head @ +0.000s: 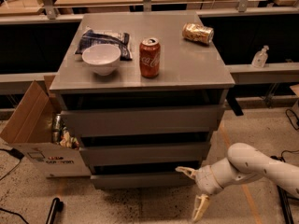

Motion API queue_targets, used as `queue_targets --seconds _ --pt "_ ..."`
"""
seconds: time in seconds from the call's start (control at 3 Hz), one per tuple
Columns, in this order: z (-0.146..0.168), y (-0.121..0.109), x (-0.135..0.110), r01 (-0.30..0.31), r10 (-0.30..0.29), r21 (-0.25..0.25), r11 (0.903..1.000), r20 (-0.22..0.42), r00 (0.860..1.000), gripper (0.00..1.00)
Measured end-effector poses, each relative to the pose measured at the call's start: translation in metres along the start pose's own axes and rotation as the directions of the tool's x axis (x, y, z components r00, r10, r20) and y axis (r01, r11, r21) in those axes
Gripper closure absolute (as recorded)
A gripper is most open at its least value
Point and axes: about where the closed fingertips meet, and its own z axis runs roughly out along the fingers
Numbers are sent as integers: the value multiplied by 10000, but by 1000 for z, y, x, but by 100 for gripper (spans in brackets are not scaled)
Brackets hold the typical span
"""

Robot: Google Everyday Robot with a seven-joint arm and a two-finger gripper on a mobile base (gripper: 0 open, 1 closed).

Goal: Open bottom drawer

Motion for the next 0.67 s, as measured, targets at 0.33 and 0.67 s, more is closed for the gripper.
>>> queue_targets --seconds 0.33,0.67 --pt "34 -18 21 -352 352 28 9994 -133 9993 0" --pt "115 -33 87 -1932 1945 580 9794 -184 9807 0"
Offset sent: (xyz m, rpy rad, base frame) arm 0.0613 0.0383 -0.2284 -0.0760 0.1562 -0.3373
